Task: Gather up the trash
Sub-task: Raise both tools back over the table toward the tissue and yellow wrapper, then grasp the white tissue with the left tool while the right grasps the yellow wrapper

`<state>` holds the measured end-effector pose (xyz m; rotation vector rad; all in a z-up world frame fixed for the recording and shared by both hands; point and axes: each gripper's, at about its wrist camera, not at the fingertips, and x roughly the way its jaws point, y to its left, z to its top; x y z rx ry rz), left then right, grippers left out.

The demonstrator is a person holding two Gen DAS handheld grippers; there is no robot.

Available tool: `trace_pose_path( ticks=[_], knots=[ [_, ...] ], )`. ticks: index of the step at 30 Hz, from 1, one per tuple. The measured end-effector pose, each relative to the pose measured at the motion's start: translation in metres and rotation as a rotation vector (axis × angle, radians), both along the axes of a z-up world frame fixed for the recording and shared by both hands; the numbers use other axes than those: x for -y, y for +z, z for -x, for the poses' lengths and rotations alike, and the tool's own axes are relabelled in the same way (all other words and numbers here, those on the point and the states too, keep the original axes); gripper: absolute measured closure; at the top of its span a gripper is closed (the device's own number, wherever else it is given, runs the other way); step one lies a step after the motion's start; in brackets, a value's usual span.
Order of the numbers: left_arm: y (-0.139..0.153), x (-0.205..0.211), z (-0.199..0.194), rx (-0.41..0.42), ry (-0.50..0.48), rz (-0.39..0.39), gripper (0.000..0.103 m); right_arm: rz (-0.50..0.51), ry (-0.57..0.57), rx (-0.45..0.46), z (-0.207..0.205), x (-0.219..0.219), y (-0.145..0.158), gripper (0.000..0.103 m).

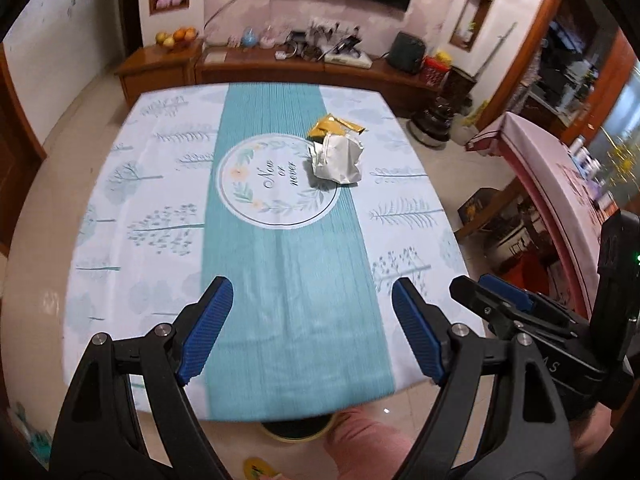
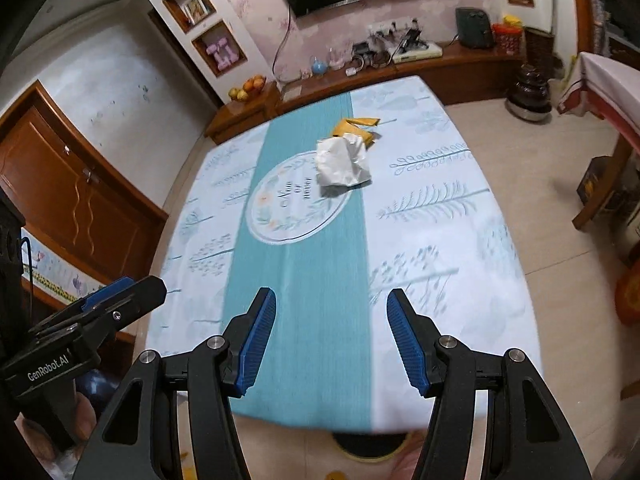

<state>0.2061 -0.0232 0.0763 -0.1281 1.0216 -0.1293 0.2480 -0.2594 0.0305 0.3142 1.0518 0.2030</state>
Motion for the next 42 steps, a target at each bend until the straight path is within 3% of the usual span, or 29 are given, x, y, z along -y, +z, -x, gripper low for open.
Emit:
trace_pose_path(
  ticks=[10, 18, 24, 30, 34, 42],
  knots=[
    [-0.046, 0.046, -0.106, -0.105, 0.123, -0.031, 0.023, -0.005, 0.112, -0.044, -0.132, 0.069, -0.032, 0.044],
    [-0.087, 0.052, -0.172, -0.2, 0.22, 0.044, 0.023, -0.031, 0.132, -0.079, -0.217, 0.088, -0.072, 0.044],
    [-0.124, 0.067, -0.231, -0.237, 0.197, 0.048, 0.023, -0.041, 0.152, -0.103, -0.26, 0.09, -0.097, 0.044],
    [-0.157, 0.07, -0.281, -0.258, 0.162, 0.079, 0.022, -0.043, 0.153, -0.133, -0.278, 0.09, -0.126, 0.044],
    [-0.172, 0.074, -0.303, -0.268, 0.106, 0.127, 0.022, -0.069, 0.133, -0.162, -0.291, 0.095, -0.149, 0.044],
    [-0.193, 0.081, -0.329, -0.285, 0.025, 0.127, 0.022, -0.098, 0.131, -0.173, -0.31, 0.09, -0.168, 0.044]
  ],
)
